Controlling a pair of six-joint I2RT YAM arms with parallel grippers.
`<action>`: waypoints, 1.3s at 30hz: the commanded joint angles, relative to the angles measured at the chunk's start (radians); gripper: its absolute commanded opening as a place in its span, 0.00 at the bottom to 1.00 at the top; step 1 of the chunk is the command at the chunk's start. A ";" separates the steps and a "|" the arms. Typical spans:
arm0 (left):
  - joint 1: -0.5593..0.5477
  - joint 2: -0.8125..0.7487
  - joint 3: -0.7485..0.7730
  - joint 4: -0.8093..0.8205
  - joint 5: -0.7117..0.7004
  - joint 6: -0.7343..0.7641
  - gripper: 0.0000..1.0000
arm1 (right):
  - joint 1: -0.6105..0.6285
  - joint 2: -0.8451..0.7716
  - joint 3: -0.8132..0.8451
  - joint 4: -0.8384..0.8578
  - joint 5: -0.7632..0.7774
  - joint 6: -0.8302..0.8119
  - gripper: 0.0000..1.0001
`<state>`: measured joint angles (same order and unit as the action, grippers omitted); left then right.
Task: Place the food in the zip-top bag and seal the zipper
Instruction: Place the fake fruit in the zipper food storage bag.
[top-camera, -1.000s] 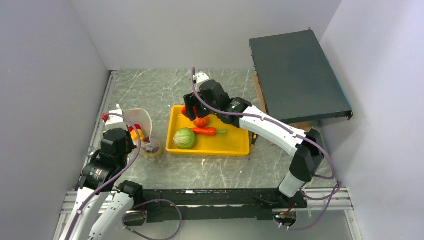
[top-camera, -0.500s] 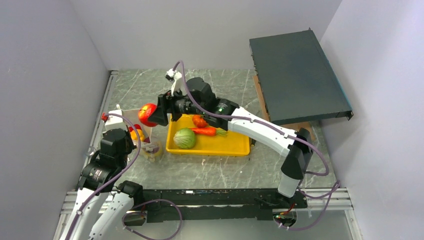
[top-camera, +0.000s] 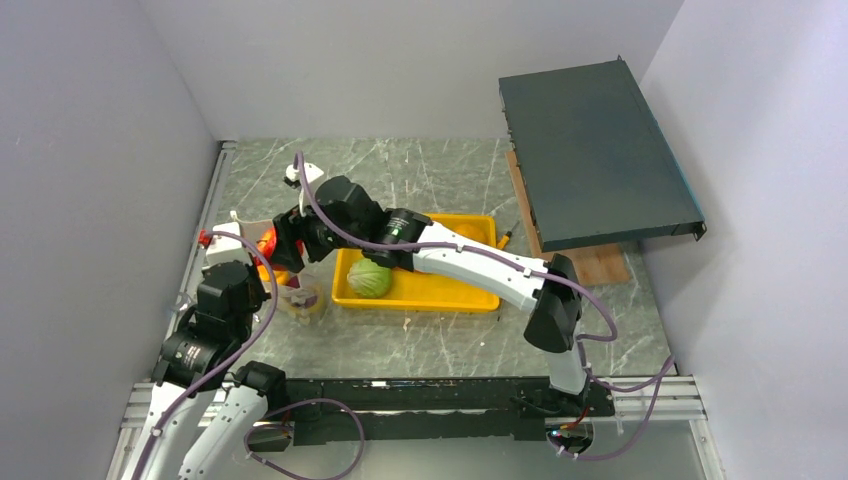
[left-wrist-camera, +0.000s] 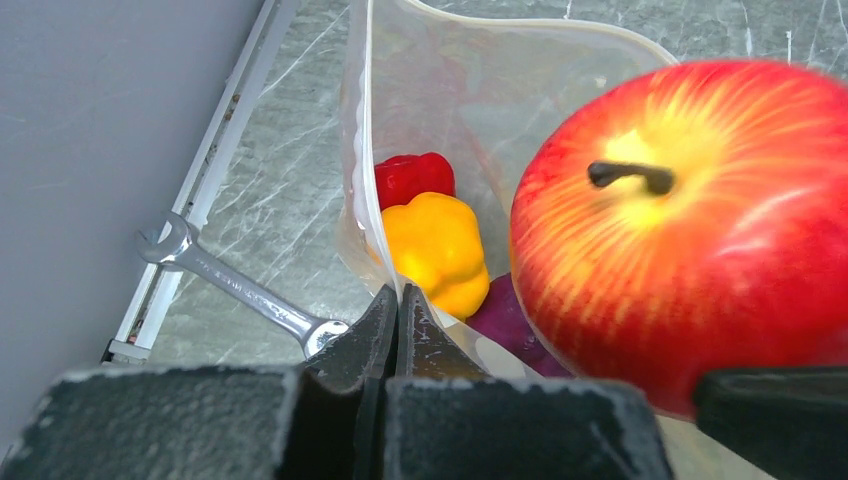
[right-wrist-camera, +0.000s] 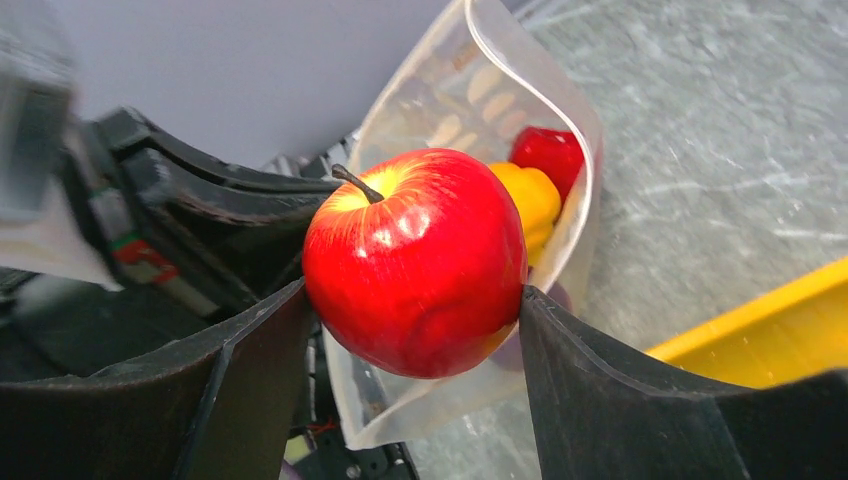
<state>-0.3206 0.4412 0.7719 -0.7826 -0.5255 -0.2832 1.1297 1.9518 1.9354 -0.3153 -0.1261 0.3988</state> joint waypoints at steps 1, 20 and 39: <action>-0.001 0.002 -0.002 0.032 -0.007 -0.002 0.00 | 0.012 0.004 0.061 -0.048 0.086 -0.048 0.10; -0.002 0.001 -0.002 0.031 -0.007 -0.004 0.00 | 0.045 0.063 0.104 -0.130 0.152 -0.080 0.46; -0.002 -0.002 -0.002 0.030 -0.007 -0.004 0.00 | 0.058 0.035 0.119 -0.160 0.197 -0.102 0.88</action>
<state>-0.3206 0.4427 0.7715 -0.7822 -0.5247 -0.2829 1.1831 2.0182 2.0022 -0.4728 0.0433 0.3164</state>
